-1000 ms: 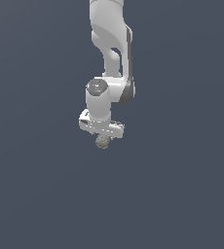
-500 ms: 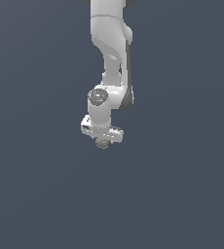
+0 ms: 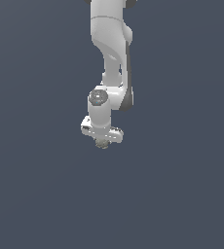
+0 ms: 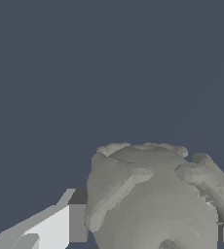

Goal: Pick up the object and move it to a goal position.

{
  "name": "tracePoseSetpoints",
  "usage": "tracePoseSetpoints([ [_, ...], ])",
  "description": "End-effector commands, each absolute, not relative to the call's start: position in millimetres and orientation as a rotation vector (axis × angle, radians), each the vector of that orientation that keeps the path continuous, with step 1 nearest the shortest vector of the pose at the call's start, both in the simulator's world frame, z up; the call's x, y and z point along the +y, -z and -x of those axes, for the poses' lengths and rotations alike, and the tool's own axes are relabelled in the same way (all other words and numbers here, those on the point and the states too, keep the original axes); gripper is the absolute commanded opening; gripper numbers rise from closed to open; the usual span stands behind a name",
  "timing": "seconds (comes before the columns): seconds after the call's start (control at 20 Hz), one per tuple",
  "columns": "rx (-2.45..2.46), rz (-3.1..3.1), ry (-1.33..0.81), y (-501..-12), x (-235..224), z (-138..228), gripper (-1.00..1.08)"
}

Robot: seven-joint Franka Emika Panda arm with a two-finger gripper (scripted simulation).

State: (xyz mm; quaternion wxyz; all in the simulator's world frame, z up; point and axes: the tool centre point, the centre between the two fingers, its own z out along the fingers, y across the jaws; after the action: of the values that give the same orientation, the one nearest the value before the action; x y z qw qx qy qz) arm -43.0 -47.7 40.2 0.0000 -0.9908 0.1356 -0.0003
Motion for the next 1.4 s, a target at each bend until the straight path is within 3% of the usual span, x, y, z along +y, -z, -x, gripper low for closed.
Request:
tracePoseSetpoints([
  [0.0, 0.426, 3.113, 0.000, -39.2, -47.9, 43.2, -1.00],
  [0.65, 0.427, 3.112, 0.001, -71.2, -36.5, 44.9, -1.00],
  [1.35, 0.429, 3.114, 0.001, -200.6, 9.3, 51.7, -1.00],
])
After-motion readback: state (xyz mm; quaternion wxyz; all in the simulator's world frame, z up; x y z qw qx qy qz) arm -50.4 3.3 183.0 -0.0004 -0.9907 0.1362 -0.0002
